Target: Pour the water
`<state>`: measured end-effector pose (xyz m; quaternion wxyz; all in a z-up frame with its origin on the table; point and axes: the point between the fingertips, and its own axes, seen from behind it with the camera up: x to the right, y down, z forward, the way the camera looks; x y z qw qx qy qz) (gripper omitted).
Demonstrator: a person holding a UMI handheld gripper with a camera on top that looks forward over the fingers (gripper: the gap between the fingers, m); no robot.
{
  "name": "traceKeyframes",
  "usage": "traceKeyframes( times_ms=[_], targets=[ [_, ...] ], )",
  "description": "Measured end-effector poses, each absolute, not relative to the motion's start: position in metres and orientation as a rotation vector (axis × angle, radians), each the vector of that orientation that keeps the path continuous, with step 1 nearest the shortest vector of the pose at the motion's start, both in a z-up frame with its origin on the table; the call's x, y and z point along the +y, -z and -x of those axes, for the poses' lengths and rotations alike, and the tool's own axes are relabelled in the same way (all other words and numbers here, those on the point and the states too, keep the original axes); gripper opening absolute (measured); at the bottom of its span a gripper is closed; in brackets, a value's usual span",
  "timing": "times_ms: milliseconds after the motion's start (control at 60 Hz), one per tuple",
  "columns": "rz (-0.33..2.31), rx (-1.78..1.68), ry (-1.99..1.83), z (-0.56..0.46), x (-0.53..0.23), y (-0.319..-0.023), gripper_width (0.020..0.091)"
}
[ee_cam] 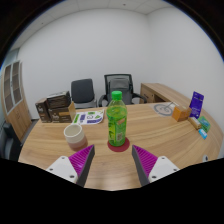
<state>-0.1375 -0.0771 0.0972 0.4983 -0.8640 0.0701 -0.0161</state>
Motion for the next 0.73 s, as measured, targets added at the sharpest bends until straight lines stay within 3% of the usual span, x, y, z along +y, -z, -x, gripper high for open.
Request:
traceKeyframes(
  times_ms=[267,450,733],
  targets=[
    [2.084,0.081,-0.039,0.188,-0.130,-0.174,0.0759],
    [2.045,0.038,-0.028,0.215,-0.148,-0.209,0.0763],
    [2.030,0.120,-0.011,0.221,-0.169,-0.220,0.0762]
  ],
)
